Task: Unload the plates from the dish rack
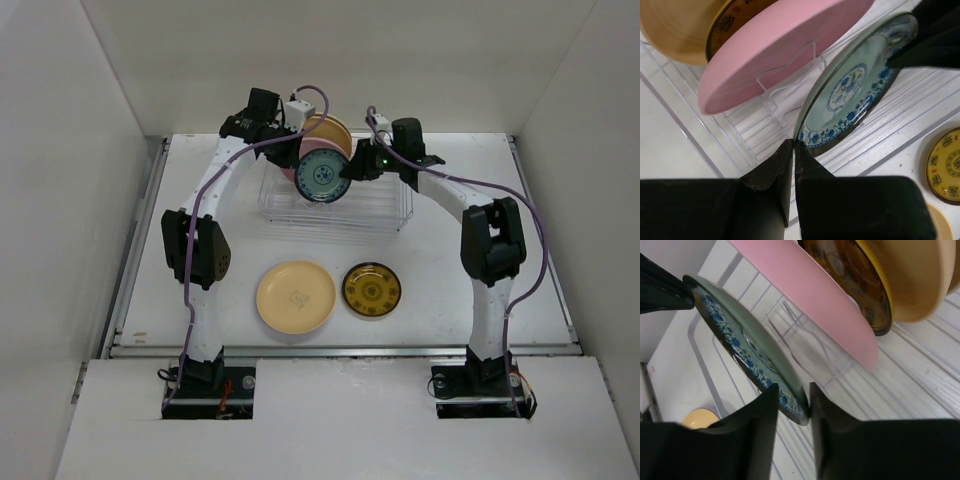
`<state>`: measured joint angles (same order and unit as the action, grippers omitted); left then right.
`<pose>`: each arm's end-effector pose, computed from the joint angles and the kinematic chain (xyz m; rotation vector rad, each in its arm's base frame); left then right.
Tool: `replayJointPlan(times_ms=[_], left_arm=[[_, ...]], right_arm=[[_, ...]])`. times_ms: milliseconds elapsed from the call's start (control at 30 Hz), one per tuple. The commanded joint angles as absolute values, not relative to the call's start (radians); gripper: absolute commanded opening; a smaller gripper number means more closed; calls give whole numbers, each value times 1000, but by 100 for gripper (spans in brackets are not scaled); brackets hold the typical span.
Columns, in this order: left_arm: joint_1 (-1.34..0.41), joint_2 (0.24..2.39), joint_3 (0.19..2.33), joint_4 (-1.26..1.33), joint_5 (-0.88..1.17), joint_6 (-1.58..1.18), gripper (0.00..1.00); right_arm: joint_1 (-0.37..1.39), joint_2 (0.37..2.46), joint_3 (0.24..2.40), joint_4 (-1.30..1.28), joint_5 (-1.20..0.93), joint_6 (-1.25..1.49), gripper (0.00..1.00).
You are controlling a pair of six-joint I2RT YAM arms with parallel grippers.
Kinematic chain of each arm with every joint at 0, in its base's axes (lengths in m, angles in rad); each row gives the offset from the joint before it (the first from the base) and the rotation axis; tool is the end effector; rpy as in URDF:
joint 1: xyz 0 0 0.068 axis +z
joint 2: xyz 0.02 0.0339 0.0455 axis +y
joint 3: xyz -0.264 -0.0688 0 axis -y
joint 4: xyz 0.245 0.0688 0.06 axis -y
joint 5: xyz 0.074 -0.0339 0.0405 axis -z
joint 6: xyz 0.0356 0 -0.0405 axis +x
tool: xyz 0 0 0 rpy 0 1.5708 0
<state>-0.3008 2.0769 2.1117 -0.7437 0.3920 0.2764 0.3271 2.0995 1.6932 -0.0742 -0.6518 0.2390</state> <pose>0.4467 -0.1528 0.3433 0.8360 2.0953 -0.4586 0.4596 0.1787 0.2525 -0.5109 2.0332 1.0143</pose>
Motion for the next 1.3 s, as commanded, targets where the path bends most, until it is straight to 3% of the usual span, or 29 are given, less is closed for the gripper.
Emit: replayJointPlan(times_ms=[0, 33, 100, 200, 233, 267, 367, 400, 733, 867, 900, 1133, 1267], left_arm=[[-296, 2029, 2112, -716, 397, 264, 0], [-296, 2029, 2112, -716, 397, 255, 0], [-296, 2029, 2112, -716, 397, 244, 0], [-296, 2029, 2144, -744, 397, 244, 0], [-296, 2029, 2170, -774, 397, 253, 9], [-296, 2014, 2171, -784, 406, 253, 38], [-296, 1982, 2213, -820, 394, 256, 76], [-296, 1982, 2229, -836, 374, 247, 100], [-250, 1918, 2347, -920, 94, 26, 100], [-241, 1899, 2304, -916, -16, 38, 100], [-241, 1890, 2284, -916, -37, 67, 100], [-241, 1868, 2113, -870, -109, 172, 100], [-250, 1838, 2046, -828, -89, 228, 100]], right_arm=[[333, 2103, 1753, -1, -756, 264, 33], [333, 2103, 1753, -2, -756, 264, 17], [333, 2094, 1753, -2, -756, 264, 4], [333, 2080, 1732, -14, -746, 264, 0], [333, 2066, 1732, -14, -746, 264, 0], [333, 2053, 1732, -14, -746, 264, 0], [324, 2031, 1723, -23, -764, 264, 0], [324, 2031, 1735, -38, -764, 264, 0], [324, 1867, 1779, -211, -641, 331, 0], [324, 1767, 1746, -432, -617, 331, 0], [324, 1750, 1705, -566, -638, 316, 0], [314, 1520, 1251, -868, -608, 229, 0], [314, 1441, 1089, -852, -563, 282, 0]])
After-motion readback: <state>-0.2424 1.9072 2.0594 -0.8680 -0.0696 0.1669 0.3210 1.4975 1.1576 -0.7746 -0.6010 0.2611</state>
